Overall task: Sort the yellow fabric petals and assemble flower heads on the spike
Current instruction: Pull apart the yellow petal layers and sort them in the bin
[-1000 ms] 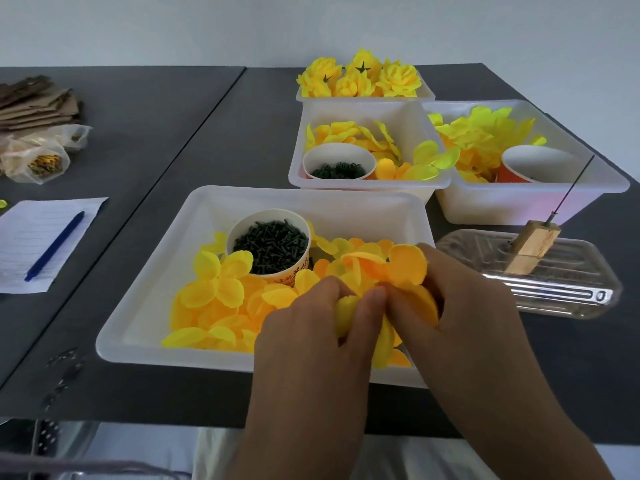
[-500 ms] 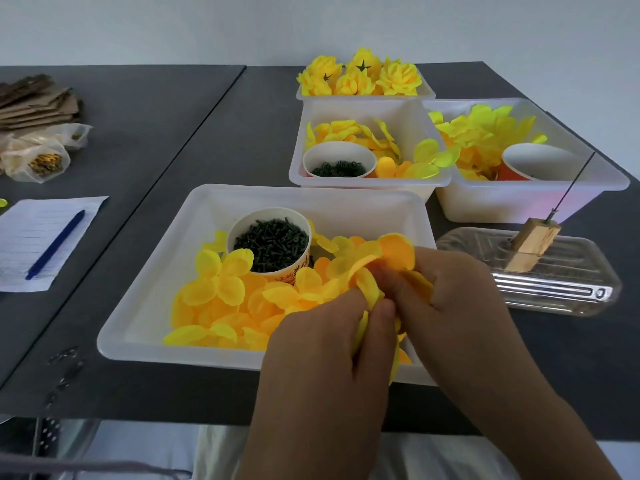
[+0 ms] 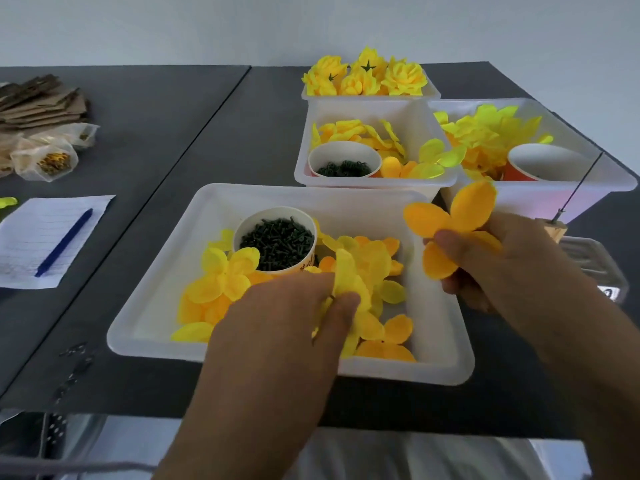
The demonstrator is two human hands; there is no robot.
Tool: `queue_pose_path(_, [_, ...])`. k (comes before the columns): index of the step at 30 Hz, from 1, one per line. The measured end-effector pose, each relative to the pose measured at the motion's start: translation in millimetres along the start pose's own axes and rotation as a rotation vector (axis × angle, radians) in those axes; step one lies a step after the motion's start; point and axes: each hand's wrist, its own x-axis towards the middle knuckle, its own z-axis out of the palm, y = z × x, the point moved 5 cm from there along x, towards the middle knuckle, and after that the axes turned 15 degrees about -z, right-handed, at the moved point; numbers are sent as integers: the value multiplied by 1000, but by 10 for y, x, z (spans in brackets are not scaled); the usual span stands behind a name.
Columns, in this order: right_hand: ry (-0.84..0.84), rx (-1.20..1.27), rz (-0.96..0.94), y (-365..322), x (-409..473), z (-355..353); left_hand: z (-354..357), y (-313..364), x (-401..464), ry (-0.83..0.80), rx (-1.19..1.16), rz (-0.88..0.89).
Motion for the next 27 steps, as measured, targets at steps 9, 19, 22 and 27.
queue_pose_path(9, [-50,42,-4,73,-58,52,114,52,189,70,43,44])
queue_pose_path(19, [-171,-23,-185,-157,-189,358,218,289,158,152,-286,84])
queue_pose_path(22, [-178,-38,-219,-175,-220,335,200,270,165,78,-389,64])
queue_pose_path(27, [-208,-18,-228,-220,-244,289,151,275,181,-19,-497,61])
